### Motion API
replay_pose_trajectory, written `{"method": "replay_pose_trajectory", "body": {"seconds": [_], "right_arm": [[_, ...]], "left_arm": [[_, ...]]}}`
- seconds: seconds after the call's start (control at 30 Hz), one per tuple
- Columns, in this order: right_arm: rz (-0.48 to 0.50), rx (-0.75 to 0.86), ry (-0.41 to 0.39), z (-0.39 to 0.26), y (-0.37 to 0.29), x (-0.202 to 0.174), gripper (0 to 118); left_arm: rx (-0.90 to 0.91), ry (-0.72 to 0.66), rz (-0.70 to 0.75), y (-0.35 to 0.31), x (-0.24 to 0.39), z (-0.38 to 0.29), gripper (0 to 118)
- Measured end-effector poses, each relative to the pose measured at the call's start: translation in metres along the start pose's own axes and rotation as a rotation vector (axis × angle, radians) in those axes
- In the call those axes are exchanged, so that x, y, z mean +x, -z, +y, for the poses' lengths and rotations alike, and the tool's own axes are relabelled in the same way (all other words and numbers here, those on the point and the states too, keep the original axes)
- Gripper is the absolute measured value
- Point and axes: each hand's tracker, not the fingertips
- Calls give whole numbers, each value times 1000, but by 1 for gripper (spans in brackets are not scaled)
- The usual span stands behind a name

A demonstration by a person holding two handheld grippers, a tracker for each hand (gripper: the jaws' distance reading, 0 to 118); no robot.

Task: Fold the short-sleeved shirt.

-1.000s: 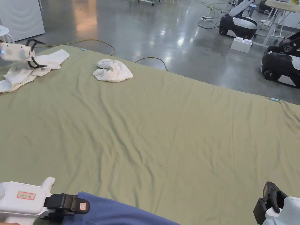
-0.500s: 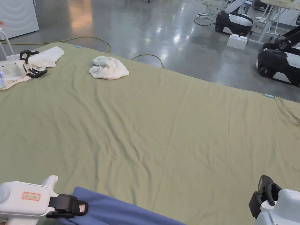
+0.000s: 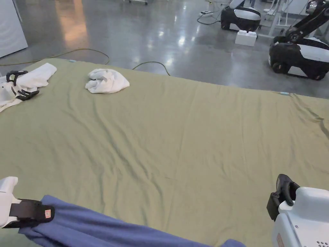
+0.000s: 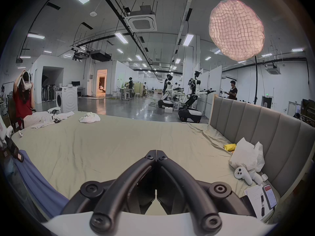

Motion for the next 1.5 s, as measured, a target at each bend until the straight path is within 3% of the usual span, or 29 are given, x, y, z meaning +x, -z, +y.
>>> {"method": "replay_pose_trajectory", "body": {"seconds": [0.23,0.5,0.87,1.1,1.17,1.23,1.27,1.5], "right_arm": [[-3,-23,19,-7,-1,4,0],[-21,-37,31,-14,-6,16,0],[-70,-51,47,-19,-15,40,0],[-95,-72,51,-26,-15,49,0],[-96,-79,56,-28,-15,50,0],[-98,-85,57,-28,-15,49,0],[-96,-87,57,-29,-15,49,0],[-87,-86,51,-27,-13,48,0]], "left_arm": [[-17,65,-36,-1,63,-16,11],[-63,100,-246,40,135,-33,11],[-255,178,-123,171,213,-66,11],[-289,191,-75,199,232,-82,11],[-310,218,-42,202,237,-85,22],[-321,208,-50,202,233,-86,58],[-323,194,-69,200,234,-86,63],[-230,171,-150,157,223,-74,61]]}}
